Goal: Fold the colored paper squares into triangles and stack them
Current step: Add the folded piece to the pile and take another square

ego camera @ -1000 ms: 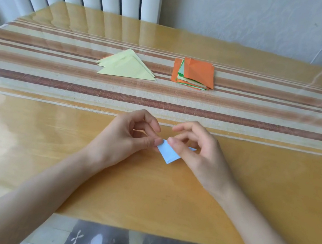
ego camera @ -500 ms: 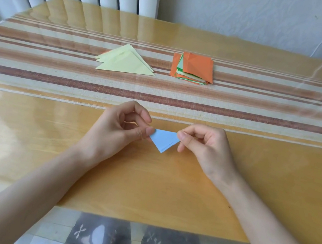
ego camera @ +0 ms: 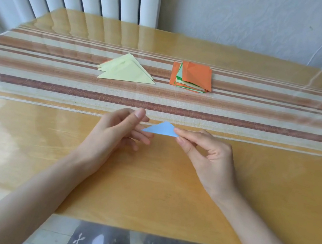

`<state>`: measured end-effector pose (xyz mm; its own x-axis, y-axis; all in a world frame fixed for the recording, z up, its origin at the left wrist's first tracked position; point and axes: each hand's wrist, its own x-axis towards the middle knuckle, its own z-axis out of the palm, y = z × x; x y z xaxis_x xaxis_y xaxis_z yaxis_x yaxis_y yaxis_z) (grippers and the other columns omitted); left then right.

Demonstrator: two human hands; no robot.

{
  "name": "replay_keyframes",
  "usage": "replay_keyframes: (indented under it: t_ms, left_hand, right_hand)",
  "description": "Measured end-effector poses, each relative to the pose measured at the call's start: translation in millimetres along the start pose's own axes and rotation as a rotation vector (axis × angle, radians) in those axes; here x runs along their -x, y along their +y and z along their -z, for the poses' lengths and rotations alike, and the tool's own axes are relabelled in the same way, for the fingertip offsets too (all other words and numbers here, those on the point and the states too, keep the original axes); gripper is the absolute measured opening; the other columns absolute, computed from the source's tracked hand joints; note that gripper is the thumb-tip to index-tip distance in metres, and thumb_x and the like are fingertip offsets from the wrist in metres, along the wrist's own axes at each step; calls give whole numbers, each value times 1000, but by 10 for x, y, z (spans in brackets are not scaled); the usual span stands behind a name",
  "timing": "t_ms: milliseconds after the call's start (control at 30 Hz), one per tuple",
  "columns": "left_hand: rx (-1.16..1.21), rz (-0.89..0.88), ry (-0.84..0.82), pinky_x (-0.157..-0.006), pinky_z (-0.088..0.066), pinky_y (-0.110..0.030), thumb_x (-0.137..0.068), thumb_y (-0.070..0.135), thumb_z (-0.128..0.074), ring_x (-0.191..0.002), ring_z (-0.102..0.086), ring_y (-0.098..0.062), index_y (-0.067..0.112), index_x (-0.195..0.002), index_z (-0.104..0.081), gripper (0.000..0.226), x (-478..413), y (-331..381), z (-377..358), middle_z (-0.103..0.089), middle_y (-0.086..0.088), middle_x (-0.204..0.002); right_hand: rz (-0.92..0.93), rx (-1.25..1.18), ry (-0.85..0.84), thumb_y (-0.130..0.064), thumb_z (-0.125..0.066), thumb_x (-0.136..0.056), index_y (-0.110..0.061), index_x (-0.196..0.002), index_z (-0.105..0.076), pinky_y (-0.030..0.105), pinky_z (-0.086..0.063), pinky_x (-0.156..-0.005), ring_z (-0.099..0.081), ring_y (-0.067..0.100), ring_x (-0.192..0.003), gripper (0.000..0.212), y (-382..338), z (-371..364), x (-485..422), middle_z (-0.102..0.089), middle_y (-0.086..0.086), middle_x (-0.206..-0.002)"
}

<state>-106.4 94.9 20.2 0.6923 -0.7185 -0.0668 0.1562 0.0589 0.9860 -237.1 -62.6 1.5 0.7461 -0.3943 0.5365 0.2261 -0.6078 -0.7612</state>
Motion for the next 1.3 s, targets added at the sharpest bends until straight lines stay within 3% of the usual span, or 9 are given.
replay_keyframes:
  t_ms: [100, 233, 367, 500, 667, 800, 1000, 1133, 1300]
  left_hand:
    - [-51, -64, -39, -69, -54, -21, -77, 18, -75, -70, -64, -9, 11, -102, -62, 29, -6, -27, -17, -69, 2, -74]
    - [-123, -134, 12, -65, -52, -19, -76, 7, -69, -65, -61, -9, 11, -96, -61, 22, -29, -36, -32, -70, 2, -71]
    - [-209, -174, 29, -60, -51, -20, -76, 8, -71, -62, -60, -8, 15, -92, -60, 21, -45, -58, -44, -70, 3, -72]
    - [-263, -154, 36, -56, -51, -22, -80, 3, -72, -61, -61, -6, 17, -91, -60, 22, -62, -75, -56, -71, 6, -72]
    - [-285, -162, 48, -59, -51, -20, -80, -2, -71, -65, -64, -4, 15, -88, -59, 22, -80, -82, -43, -71, 6, -71]
    - [-283, -149, 100, -65, -49, -34, -80, 0, -72, -69, -64, -13, 14, -84, -59, 19, -90, -109, -20, -70, 4, -71]
    - [-312, -166, 262, -54, -46, -26, -79, 5, -75, -68, -64, -10, 13, -79, -58, 19, -124, -36, 85, -70, -2, -73]
    - [-352, -189, 377, -59, -49, -19, -78, 6, -77, -64, -64, -6, 10, -79, -58, 19, -356, 105, 353, -69, -3, -72]
    - [-530, -201, 492, -63, -50, -20, -81, 9, -75, -69, -65, -13, 14, -78, -59, 17, -780, 133, 705, -69, 0, -75]
  right_hand:
    - [-34, -21, -40, -8, -65, -84, -22, -107, -69, 11, -42, -80, -61, -2, -81, 28, -24, 5, 11, -67, -20, -91]
    - [-204, -87, -98, -25, -66, -83, -36, -111, -61, 9, -37, -86, -60, -4, -90, 30, -100, 25, -12, -70, -22, -91]
    - [-338, -11, -126, -40, -62, -80, -26, -85, -68, 9, -32, -78, -52, 1, -87, 16, -35, 11, -74, -64, -13, -87]
    - [-323, 17, -174, -30, -63, -83, -20, -72, -63, 11, -30, -75, -43, 0, -81, 15, 44, 6, -94, -56, -25, -72]
    - [-291, 15, -127, -26, -64, -82, -24, -68, -62, 13, -32, -76, -45, 6, -81, 14, 106, 8, -89, -58, -19, -74]
    - [-316, -3, -133, -16, -67, -87, -24, -72, -67, 14, -33, -76, -45, 11, -82, 17, 114, 3, -89, -57, -16, -72]
    - [-466, -61, -58, -11, -70, -85, -12, -74, -71, 11, -36, -62, -44, 2, -62, 11, -66, -170, -304, -58, -6, -68]
    - [-540, -29, 21, -17, -72, -83, -15, -71, -69, 12, -37, -57, -47, -3, -52, 12, -59, -506, -691, -55, -16, -57]
    - [-459, 205, 17, -21, -69, -84, -22, -67, -67, 35, -45, -77, -57, 24, -88, 17, 153, -1017, -1221, -62, -12, -66]
